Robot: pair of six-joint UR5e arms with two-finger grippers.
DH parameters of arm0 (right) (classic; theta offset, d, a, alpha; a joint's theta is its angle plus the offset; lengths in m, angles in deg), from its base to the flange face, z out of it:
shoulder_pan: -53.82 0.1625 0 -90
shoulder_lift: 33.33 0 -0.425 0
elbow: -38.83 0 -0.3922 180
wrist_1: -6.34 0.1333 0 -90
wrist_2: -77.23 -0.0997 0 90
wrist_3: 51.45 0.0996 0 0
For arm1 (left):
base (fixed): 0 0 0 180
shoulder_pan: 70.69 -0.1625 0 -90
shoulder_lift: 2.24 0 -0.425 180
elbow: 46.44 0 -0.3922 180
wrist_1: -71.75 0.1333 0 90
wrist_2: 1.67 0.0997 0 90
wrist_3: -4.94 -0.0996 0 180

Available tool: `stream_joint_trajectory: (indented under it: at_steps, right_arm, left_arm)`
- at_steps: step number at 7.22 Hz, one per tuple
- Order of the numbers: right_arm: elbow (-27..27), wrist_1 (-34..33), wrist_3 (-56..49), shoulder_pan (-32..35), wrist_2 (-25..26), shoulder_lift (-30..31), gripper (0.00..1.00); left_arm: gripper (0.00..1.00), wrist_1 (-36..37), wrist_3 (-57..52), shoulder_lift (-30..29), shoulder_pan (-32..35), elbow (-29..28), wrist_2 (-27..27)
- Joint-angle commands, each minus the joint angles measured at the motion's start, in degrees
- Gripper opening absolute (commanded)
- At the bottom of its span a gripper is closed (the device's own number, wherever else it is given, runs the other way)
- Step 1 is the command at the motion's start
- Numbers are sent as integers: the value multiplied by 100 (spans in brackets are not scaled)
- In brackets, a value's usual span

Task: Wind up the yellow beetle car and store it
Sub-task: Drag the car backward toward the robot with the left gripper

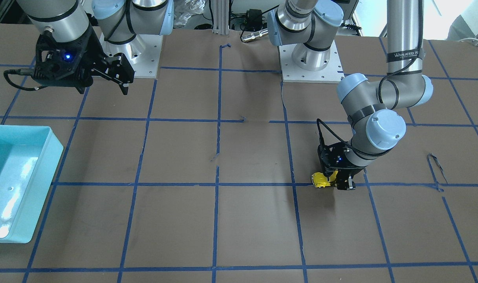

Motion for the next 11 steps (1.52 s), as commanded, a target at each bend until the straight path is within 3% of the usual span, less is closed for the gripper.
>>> stream_joint_trajectory:
  at_steps: [1, 11]
  right_arm:
    - [0, 0, -1, 0, 0, -7, 100]
    - [0, 0, -36, 0, -9, -7, 100]
  left_arm:
    - [19, 6, -291, 7, -241, -4, -16]
    - [20, 50, -1189, 16, -1059, 4, -33]
